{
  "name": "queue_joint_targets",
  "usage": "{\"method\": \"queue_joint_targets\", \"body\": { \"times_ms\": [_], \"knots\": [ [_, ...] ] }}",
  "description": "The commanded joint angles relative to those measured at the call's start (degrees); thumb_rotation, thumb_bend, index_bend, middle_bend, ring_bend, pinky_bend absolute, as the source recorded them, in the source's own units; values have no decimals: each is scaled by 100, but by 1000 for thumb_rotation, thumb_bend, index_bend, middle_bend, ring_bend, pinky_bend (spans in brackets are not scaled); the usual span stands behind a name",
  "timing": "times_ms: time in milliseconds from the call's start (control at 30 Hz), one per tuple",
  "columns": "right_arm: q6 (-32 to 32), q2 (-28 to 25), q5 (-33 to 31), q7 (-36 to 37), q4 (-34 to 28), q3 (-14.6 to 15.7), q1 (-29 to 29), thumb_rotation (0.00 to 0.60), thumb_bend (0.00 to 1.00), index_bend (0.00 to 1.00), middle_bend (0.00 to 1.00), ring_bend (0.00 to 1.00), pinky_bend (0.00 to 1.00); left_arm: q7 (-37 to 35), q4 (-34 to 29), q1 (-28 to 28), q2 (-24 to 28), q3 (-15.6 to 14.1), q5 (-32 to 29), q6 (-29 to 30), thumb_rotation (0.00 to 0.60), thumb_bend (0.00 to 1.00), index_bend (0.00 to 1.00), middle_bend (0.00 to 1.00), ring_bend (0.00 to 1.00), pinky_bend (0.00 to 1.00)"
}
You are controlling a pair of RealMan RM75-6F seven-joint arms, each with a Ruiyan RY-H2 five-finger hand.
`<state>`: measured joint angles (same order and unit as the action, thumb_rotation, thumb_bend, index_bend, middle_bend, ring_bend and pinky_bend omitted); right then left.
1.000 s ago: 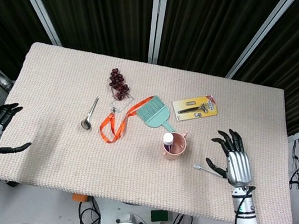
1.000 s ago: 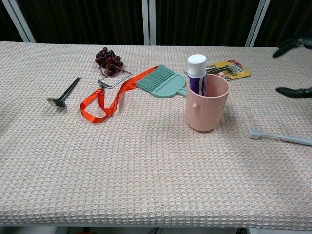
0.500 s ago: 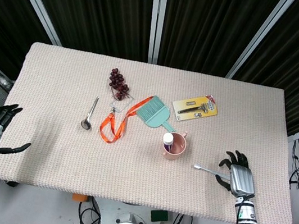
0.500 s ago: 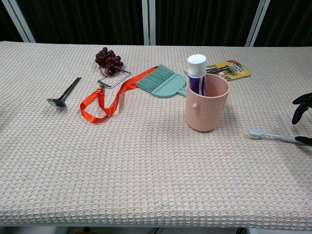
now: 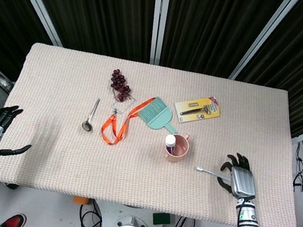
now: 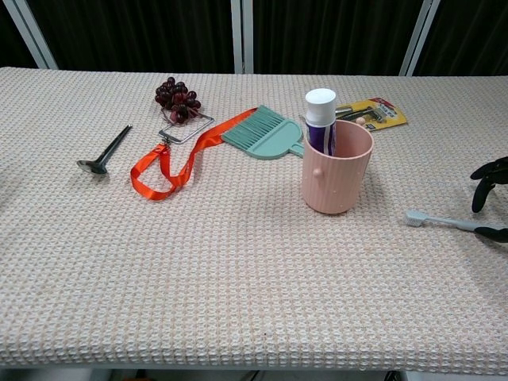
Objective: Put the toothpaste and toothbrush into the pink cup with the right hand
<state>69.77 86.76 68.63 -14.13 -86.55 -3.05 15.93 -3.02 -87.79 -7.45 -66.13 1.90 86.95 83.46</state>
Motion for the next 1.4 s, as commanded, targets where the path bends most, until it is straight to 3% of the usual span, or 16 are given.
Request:
{"method": "queue_joint_targets", "body": {
  "times_ms": [33,133,967,1267,1400],
  "knots": [
    [-79,11,-59,1,2,-19,8,600,616,529,189,0,0,19,1,0,3,1,-31,-25,275,75,120,89,96,209],
    [-187,6,-131,21,-5,-40,22,600,628,529,189,0,0,30,14,-2,-3,1,-73,-63,299,75,121,89,96,209],
    [-164,71,-56,88,75,-104,-43,600,756,650,227,0,0,72,-22,-28,11,-5,-61,-98,298,75,121,89,96,209],
    [371,-194,336,624,-152,-230,-252,600,765,717,264,0,0,137,-101,-41,40,-15,-62,-129,296,75,121,89,96,209],
    [849,-495,695,1024,-504,-426,-353,600,767,731,274,0,0,153,-119,-38,39,-18,-52,-117,301,75,121,89,96,209]
  ]
}}
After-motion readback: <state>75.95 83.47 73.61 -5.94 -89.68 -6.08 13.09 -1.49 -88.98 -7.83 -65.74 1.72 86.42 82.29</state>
